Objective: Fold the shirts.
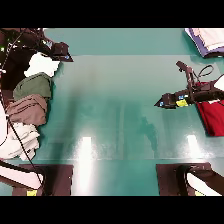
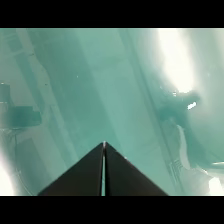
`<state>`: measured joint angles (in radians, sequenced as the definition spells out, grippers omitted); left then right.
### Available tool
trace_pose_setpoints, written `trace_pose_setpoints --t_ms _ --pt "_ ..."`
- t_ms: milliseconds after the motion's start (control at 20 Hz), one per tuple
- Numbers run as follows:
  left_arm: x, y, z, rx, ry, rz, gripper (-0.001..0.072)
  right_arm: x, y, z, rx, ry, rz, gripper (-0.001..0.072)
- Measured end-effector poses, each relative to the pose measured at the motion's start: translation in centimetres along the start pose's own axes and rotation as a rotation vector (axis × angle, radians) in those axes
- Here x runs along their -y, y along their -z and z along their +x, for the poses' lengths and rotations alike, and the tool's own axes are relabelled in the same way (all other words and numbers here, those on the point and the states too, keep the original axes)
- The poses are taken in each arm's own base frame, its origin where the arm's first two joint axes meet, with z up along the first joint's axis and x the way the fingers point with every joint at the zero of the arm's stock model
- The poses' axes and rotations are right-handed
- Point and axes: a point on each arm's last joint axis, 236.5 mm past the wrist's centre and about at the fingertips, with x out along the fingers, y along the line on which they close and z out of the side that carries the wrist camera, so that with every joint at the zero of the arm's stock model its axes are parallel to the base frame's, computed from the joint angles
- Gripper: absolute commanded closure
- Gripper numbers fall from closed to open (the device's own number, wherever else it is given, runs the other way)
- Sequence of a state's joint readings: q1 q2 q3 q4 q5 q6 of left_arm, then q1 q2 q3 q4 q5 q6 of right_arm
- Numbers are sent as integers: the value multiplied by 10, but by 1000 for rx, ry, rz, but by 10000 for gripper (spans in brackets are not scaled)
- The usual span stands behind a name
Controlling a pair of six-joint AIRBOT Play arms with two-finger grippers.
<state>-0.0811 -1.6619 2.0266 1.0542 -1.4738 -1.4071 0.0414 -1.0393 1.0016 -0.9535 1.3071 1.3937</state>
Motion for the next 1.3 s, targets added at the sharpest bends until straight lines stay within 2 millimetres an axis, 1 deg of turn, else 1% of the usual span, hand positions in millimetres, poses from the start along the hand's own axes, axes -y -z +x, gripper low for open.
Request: trace_pose_setpoints --t_ms 750,800,850,900,950,1000,1150,1300 --pt "2 -1 0 2 8 0 681 0 0 0 -2 -1 0 693" --pt "2 -2 0 10 7 0 631 0 0 0 -2 -1 0 693" --pt "-1 -7 0 29 -3 2 328 0 0 0 -2 -1 0 693" --pt "-8 -11 1 47 -31 5 73 0 0 0 -2 -1 0 693" --pt "-22 -16 2 69 -87 8 58 -1 0 0 -1 -1 0 692" --pt "-40 -21 2 91 -154 2 58 0 0 0 -2 -1 0 693" --pt "-114 -34 -5 177 -407 -21 58 0 0 0 -2 -1 0 693" --pt "-185 -47 -15 279 -578 -31 58 0 -2 0 8 0 0 693"
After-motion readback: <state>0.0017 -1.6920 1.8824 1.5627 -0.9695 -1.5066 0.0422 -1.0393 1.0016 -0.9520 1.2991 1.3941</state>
